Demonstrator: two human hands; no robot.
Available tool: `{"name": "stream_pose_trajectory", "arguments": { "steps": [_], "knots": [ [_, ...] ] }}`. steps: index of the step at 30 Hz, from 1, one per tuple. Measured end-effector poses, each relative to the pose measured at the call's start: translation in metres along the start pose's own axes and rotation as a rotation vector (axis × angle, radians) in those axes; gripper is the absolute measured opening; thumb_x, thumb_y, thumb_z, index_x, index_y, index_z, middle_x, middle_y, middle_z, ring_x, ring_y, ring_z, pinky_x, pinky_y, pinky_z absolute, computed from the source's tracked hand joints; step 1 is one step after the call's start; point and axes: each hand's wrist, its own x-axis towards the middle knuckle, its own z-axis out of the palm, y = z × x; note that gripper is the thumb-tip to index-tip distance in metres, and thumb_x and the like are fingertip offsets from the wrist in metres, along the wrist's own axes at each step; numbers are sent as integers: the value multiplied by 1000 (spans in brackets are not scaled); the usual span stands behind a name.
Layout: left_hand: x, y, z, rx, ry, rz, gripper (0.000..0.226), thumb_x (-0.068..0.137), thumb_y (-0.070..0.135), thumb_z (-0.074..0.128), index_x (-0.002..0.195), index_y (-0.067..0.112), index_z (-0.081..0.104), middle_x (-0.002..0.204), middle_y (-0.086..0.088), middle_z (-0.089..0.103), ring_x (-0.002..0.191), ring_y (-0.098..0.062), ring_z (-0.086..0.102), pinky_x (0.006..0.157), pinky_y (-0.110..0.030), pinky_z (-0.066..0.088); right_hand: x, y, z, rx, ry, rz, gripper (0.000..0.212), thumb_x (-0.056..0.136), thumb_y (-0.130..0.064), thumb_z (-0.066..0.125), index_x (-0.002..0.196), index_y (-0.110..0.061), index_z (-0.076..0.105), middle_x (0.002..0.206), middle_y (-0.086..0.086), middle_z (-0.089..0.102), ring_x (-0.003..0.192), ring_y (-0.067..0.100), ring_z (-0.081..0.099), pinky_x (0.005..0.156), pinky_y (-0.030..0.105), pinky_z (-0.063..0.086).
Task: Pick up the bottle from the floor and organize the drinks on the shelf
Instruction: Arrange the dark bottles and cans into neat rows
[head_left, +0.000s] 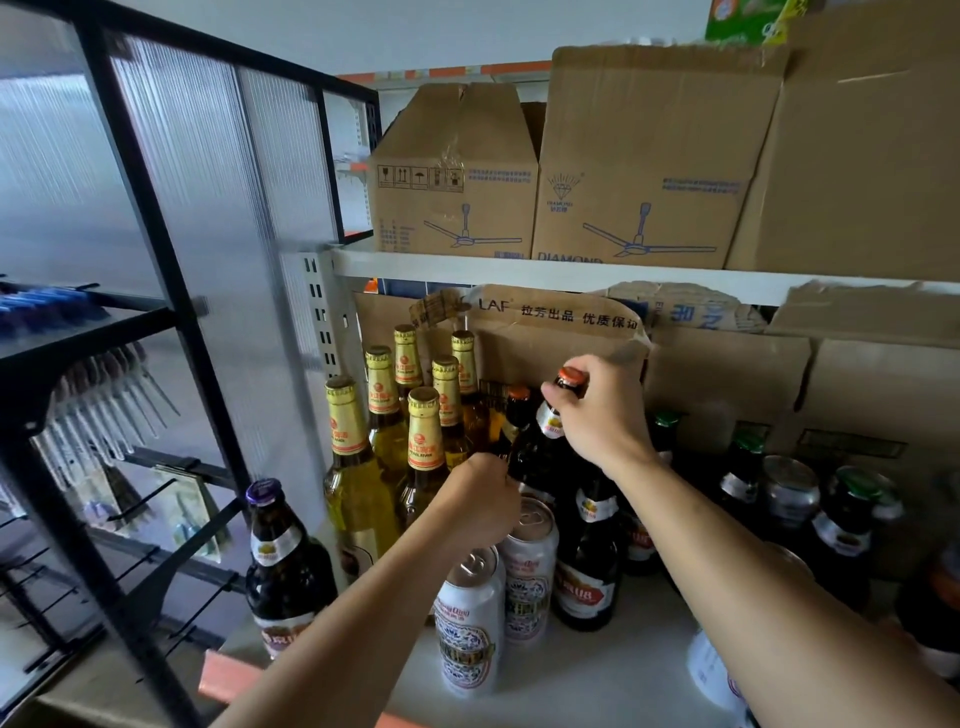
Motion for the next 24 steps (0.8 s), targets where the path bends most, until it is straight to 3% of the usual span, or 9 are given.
{"name": "stream_pose_trajectory", "arguments": {
  "steps": [3, 8, 13, 19, 24],
  "knots": [
    [-10, -7, -4, -54, -25, 11, 22, 91, 12, 41, 74, 11, 54, 78, -8, 59, 68, -19, 51, 50, -23, 34, -3, -3, 9, -81, -64, -1, 30, 84, -32, 73, 108, -16, 62, 93, -6, 58, 70, 1, 53, 46, 6, 33],
    [-26, -14, -10, -90, -32, 49, 21, 93, 14, 40, 79, 7, 54, 76, -7, 58, 63, -16, 46, 52, -26, 34, -6, -11, 24, -203, -169, -41, 37, 80, -31, 78, 108, -12, 63, 96, 2, 64, 67, 9, 54, 46, 9, 31],
    [-45, -25, -15, -108, 46, 160, 20, 93, 15, 41, 74, 12, 48, 68, -3, 55, 59, -16, 46, 51, -25, 33, -9, -14, 36, -277, -265, -17, 43, 79, -32, 77, 112, -11, 60, 111, 8, 65, 92, 22, 59, 69, 26, 41],
    [-64, -35, -20, -199, 63, 227, 25, 91, 12, 41, 67, 15, 41, 58, 4, 43, 50, -7, 33, 46, -19, 25, -18, -15, 48, -298, -317, 4, 46, 80, -31, 77, 118, -12, 57, 117, 10, 64, 106, 29, 62, 72, 28, 41],
    [-70, -47, -18, -239, 71, 223, 20, 93, 13, 41, 76, 11, 51, 68, -10, 55, 59, -13, 46, 55, -29, 34, -20, -14, 50, -268, -345, 43, 47, 81, -31, 76, 121, -14, 58, 121, 8, 65, 110, 27, 62, 79, 28, 45]
  ]
}}
